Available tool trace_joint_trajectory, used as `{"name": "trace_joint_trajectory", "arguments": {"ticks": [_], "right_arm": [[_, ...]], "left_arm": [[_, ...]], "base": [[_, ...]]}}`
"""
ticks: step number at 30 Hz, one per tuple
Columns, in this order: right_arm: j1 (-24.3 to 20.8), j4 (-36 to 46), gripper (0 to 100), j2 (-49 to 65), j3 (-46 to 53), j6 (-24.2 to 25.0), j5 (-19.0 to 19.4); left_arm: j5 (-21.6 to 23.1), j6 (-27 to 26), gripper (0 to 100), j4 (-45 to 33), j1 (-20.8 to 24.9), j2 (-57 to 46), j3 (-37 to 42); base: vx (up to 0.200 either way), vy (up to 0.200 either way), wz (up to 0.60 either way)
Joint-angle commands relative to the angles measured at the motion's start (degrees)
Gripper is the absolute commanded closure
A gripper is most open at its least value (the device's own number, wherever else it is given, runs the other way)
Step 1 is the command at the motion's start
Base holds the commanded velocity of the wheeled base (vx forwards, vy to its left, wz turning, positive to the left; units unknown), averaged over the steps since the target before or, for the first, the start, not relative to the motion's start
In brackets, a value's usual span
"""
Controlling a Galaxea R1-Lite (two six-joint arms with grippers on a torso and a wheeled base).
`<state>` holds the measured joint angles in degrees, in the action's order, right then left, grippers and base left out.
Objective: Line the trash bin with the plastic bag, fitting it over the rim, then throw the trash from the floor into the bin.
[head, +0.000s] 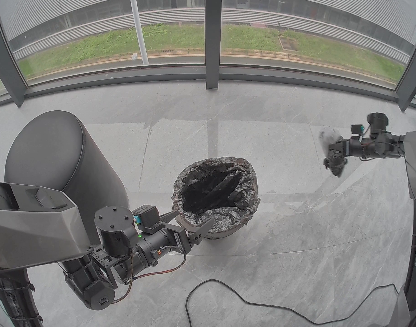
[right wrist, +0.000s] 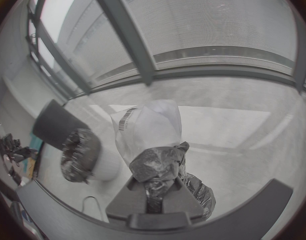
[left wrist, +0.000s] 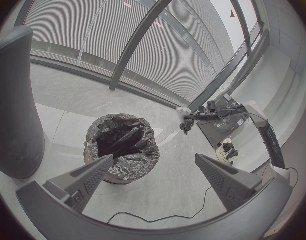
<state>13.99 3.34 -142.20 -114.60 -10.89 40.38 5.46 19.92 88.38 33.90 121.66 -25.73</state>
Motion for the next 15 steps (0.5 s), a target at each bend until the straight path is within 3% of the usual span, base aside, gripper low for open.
{"name": "trace_joint_trajectory", "arguments": {"ticks": [1,10,15], "right_arm": [[-24.28,6.06,100,8.35,0.01,5.17,-0.56],[-37.02,2.90,100,4.57,0.01,3.94,-4.60],[-39.22,2.99,100,3.51,0.01,3.77,-4.60]], "left_arm": [[-1.68,0.38,0,0.04,-0.42,-5.65,0.60],[-1.42,-0.58,0,0.04,-4.81,-11.01,0.95],[-1.15,-1.99,0,0.04,-6.57,-11.27,0.69]], "base": [[0.000,0.000,0.00],[0.000,0.000,0.00],[0.000,0.000,0.00]]}}
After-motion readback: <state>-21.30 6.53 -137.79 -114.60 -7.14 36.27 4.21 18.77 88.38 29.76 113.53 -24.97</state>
